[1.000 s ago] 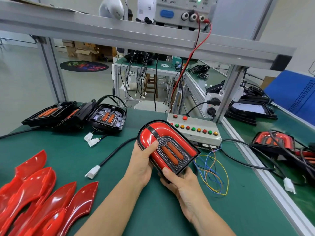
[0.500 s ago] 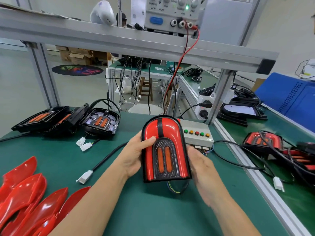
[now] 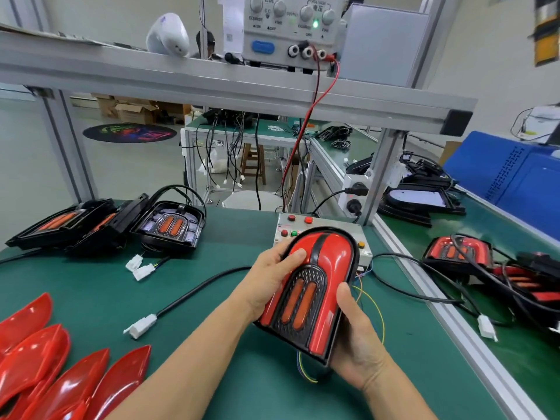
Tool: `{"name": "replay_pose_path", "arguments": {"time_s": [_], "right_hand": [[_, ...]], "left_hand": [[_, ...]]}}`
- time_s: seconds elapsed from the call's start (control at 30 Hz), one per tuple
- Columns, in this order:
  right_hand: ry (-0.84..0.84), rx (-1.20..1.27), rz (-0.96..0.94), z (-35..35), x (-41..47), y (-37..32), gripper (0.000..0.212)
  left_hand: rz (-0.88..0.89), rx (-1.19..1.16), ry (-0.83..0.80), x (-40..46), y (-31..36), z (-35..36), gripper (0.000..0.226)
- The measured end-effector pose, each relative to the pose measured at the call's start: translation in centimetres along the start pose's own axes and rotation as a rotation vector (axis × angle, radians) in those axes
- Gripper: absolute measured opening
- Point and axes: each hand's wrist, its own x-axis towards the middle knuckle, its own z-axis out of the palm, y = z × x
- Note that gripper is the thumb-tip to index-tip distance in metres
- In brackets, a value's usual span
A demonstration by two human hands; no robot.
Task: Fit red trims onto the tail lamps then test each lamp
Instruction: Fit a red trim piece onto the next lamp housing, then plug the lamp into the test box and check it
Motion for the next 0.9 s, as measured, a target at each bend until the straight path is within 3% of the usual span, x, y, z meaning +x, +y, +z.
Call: {"name": "replay_pose_path", "arguments": {"time_s": [0.2,0.33,0.5,0.57,0.67,0.7,0.8,0.9], "right_hand": [[-0.029,0.045,-0.018,0.2,-0.2,-0.1,0.095],[-0.049,0.036,-0.002,0.4,-0.1,-0.1,0.104],[-0.078,0.006,0.033,0.1,-0.1,0.0,0.088],[-0.055,0.005,0.029,0.1,-0.1,0.0,0.088],[0.001,0.087,-0.028,0.0,-0.1,-0.4,0.090],[0.014,0.121,-0.055,0.0,-0.2,-0.7,0.089],[0.027,0.191,-0.130,0.1,-0.6,-1.6,0.082],[0.059,0.229,-0.186,0.3,-1.0,-2.2,0.086]], "left_hand": [[0.008,0.056,-0.017,-0.1,-0.3,-0.1,0.032],[-0.001,0.001,-0.012,-0.3,-0.6,-0.5,0.034],[-0.069,0.014,-0.051,-0.9,-0.7,-0.8,0.032],[-0.076,0.289,0.072,-1.1,-0.6,-1.4,0.042],[-0.102,1.253,0.508,-1.3,-1.2,-4.4,0.043],[-0.190,1.423,0.574,-1.6,-1.6,-5.4,0.045],[-0.360,1.590,0.619,-2.8,-2.7,-6.9,0.041],[-0.292,1.605,0.698,-3.1,-2.4,-7.3,0.030]]}}
